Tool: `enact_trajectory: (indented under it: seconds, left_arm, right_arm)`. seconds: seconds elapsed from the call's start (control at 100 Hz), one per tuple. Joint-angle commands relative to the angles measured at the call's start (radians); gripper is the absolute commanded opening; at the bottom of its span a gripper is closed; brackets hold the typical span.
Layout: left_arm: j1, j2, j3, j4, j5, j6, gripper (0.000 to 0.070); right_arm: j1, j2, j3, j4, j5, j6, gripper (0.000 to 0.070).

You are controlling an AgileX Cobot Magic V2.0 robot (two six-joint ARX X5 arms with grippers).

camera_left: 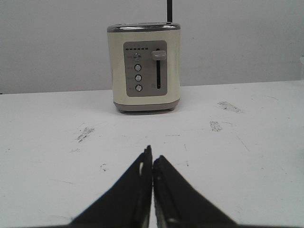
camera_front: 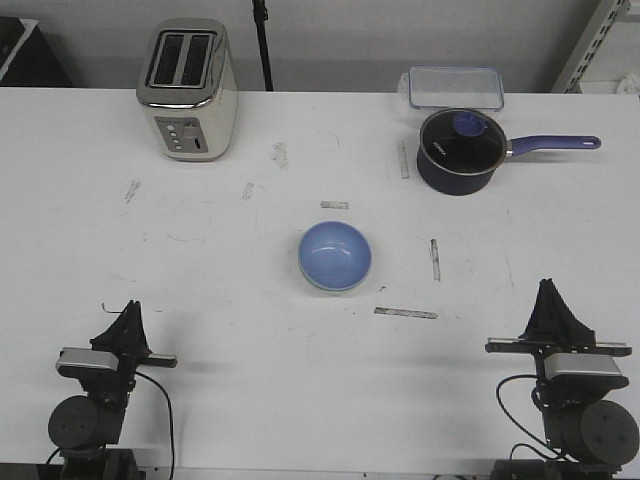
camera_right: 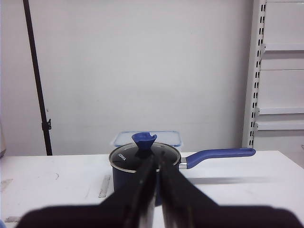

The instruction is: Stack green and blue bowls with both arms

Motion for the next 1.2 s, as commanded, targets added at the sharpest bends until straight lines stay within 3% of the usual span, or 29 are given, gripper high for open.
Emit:
enact_trajectory:
  seconds: [0.0,0.39,0.51,0.73,1.19]
  left_arm:
    - [0.0,-0.002,-0.023,0.012,-0.001,-0.002,0.0002]
    - [0.0,-0.002,-0.023,0.012,-0.001,-0.002,0.0002]
    - [0.0,-0.002,-0.023,0.012,-0.001,-0.002,0.0002]
    - [0.0,-0.002,-0.023,0.012,-0.001,-0.002,0.0002]
    - [0.0,-0.002,-0.023,0.012,0.0,-0.002,0.0002]
  right_arm:
    - [0.0,-0.001,0.002,0.011,-0.002,-0.005,0.0003]
    - [0.0,-0.001,0.002,0.013,0.009,-0.006,0.0003]
    - [0.0,-0.002,-0.022,0.027,-0.019,-0.005,0.0003]
    - [0.0,-0.078,-0.185,0.13,-0.023,0.014,0.0003]
    - [-0.001,-0.254,-0.417,0.088,-0.048,0.033,0.0003]
